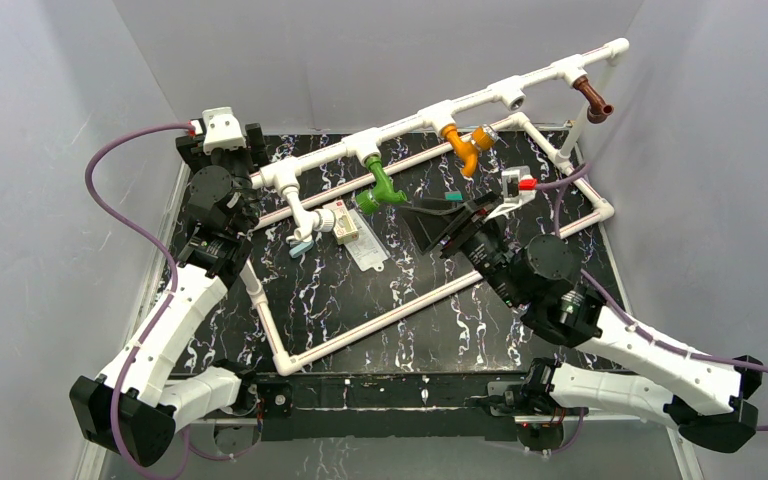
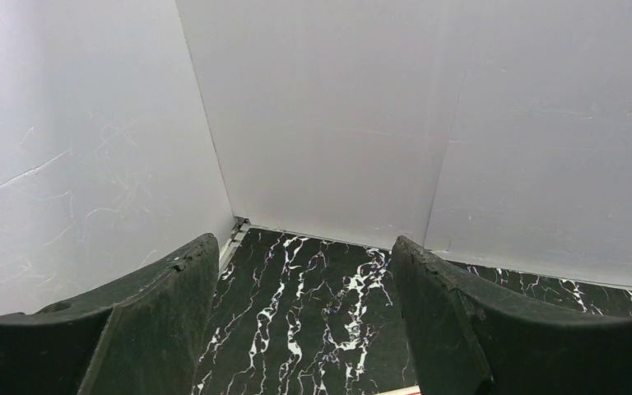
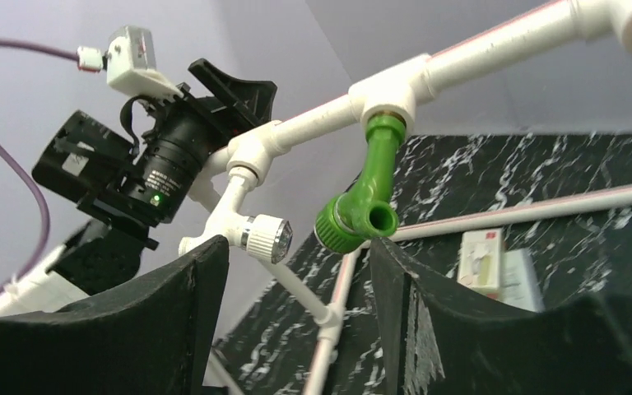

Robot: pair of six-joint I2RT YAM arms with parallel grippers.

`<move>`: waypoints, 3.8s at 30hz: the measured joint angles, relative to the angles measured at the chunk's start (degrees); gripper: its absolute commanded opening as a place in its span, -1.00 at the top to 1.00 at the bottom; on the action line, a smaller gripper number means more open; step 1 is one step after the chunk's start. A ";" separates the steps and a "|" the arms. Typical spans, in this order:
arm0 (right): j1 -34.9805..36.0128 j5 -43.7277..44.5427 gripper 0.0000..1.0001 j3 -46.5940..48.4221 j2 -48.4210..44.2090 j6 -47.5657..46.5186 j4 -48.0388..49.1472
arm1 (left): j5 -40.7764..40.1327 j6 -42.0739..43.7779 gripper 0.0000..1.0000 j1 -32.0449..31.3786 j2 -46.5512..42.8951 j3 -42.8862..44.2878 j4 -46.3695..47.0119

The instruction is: Install the water faucets

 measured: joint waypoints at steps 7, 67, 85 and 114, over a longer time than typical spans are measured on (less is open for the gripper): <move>0.00 -6.71 -0.50 6.64 0.79 -26.60 -4.79 | 0.00 -0.02 -0.49 0.00 0.00 0.00 -0.02; 1.66 -3.50 0.38 5.27 20.57 -135.88 0.70 | 0.00 -0.11 -0.49 0.07 0.28 0.20 -0.11; 2.19 -2.23 0.97 -0.11 20.68 -113.79 16.61 | 0.24 -0.13 -0.49 0.11 0.28 0.20 -0.17; 1.81 18.08 0.97 -3.78 20.72 -1.92 32.65 | 0.39 -0.28 -0.49 0.11 0.02 0.20 -0.63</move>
